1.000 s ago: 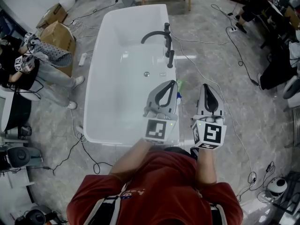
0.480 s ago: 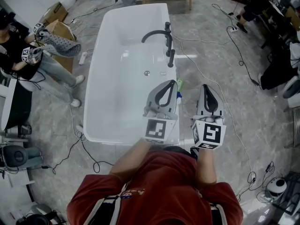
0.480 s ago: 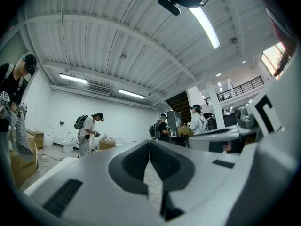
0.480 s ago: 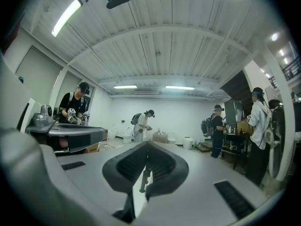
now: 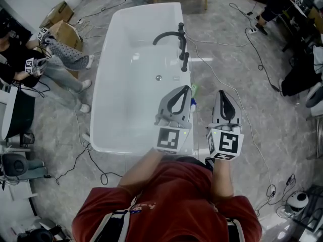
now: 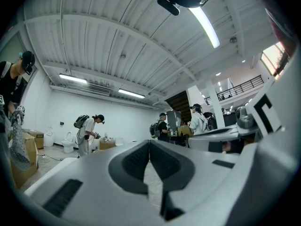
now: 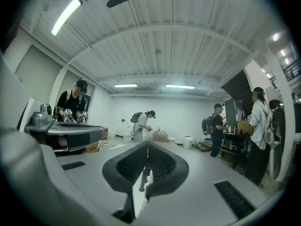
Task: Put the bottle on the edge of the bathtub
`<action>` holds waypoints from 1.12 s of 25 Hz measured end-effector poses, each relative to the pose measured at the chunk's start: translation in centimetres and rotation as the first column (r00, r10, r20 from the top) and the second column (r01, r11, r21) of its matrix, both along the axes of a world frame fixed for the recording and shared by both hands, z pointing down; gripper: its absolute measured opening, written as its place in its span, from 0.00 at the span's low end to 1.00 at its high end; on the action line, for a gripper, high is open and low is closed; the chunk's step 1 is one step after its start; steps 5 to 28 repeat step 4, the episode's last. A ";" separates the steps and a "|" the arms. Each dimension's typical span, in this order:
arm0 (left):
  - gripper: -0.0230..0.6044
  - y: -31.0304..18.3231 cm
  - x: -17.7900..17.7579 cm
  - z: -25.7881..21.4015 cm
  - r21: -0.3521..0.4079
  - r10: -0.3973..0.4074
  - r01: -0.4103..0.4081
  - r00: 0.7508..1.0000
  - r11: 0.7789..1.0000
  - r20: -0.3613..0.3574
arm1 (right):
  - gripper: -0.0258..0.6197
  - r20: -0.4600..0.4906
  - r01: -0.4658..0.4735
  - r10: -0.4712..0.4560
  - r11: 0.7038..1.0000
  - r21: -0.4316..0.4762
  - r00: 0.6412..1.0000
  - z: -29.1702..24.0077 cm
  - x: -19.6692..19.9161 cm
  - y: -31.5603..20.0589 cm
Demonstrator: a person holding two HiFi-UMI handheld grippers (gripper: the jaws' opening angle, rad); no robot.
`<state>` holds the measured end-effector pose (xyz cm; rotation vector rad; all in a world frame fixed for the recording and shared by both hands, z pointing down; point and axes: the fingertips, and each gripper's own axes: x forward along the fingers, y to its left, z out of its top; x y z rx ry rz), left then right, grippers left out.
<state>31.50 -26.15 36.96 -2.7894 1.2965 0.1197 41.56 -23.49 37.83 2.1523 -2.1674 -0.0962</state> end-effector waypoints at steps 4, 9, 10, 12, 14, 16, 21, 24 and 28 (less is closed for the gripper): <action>0.06 -0.1 0.2 0.4 0.045 0.016 -0.018 0.998 0.999 0.056 | 0.06 -0.004 0.001 -0.001 1.000 -0.001 1.000 0.0 0.0 -0.2; 0.06 -0.1 0.2 0.4 0.045 0.016 -0.018 0.998 0.999 0.056 | 0.06 -0.004 0.001 -0.001 1.000 -0.001 1.000 0.0 0.0 -0.2; 0.06 -0.1 0.2 0.4 0.045 0.016 -0.018 0.998 0.999 0.056 | 0.06 -0.004 0.001 -0.001 1.000 -0.001 1.000 0.0 0.0 -0.2; 0.06 -0.1 0.2 0.4 0.045 0.016 -0.018 0.998 0.999 0.056 | 0.06 -0.004 0.001 -0.001 1.000 -0.001 1.000 0.0 0.0 -0.2; 0.06 -0.1 0.2 0.4 0.045 0.016 -0.018 0.998 0.999 0.056 | 0.06 -0.004 0.001 -0.001 1.000 -0.001 1.000 0.0 0.0 -0.2; 0.06 -0.1 0.2 0.4 0.045 0.016 -0.018 0.998 0.999 0.056 | 0.06 -0.004 0.001 -0.001 1.000 -0.001 1.000 0.0 0.0 -0.2; 0.06 -0.1 0.2 0.4 0.045 0.016 -0.018 0.998 0.999 0.056 | 0.06 -0.004 0.001 -0.001 1.000 -0.001 1.000 0.0 0.0 -0.2; 0.06 -0.1 0.2 0.4 0.045 0.016 -0.018 0.998 0.999 0.056 | 0.06 -0.004 0.001 -0.001 1.000 -0.001 1.000 0.0 0.0 -0.2; 0.06 -0.1 0.2 0.4 0.045 0.016 -0.018 0.998 0.999 0.056 | 0.06 -0.004 0.001 -0.001 1.000 -0.001 1.000 0.0 0.0 -0.2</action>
